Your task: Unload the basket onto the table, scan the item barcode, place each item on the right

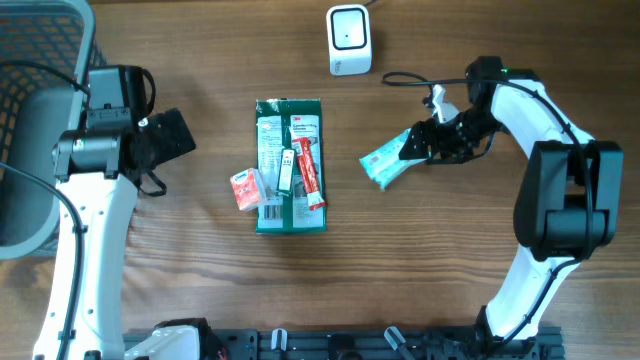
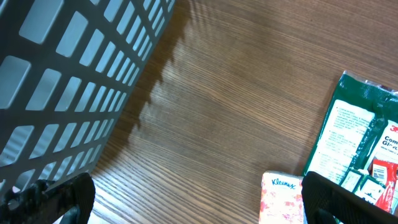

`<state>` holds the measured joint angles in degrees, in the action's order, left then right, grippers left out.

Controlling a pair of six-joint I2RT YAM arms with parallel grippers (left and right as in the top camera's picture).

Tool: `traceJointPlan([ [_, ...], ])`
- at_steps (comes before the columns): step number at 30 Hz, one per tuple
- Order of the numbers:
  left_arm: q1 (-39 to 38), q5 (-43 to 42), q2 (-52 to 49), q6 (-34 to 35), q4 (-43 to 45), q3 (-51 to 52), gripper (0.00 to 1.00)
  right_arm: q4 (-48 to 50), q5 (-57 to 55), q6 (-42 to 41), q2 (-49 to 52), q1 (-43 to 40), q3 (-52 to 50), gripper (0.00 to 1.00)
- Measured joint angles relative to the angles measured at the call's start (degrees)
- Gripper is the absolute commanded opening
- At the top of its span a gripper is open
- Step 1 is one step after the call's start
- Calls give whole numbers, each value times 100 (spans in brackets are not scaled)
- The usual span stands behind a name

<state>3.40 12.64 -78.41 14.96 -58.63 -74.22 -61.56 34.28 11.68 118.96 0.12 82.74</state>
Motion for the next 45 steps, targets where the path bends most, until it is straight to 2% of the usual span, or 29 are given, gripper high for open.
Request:
traceJointPlan([
  [5,0,0,0,2,-2,0,100,39,-105,103,0,44,0,72],
  [13,0,0,0,2,0,0,100,1309,-671,-284,0,44,28,75],
  [22,0,0,0,2,-2,0,100,1338,-428,-374,0,151,-44,74],
  [32,0,-2,0,2,-2,0,100,2063,-332,-439,-42,317,-614,45],
  [38,0,0,0,0,-2,0,100,2048,-319,-415,-42,313,-654,45],
  [42,0,0,0,0,-2,0,100,1915,-212,-354,-42,310,-654,53],
  [45,0,0,0,2,-2,0,100,1676,-24,-214,-39,282,-654,53],
])
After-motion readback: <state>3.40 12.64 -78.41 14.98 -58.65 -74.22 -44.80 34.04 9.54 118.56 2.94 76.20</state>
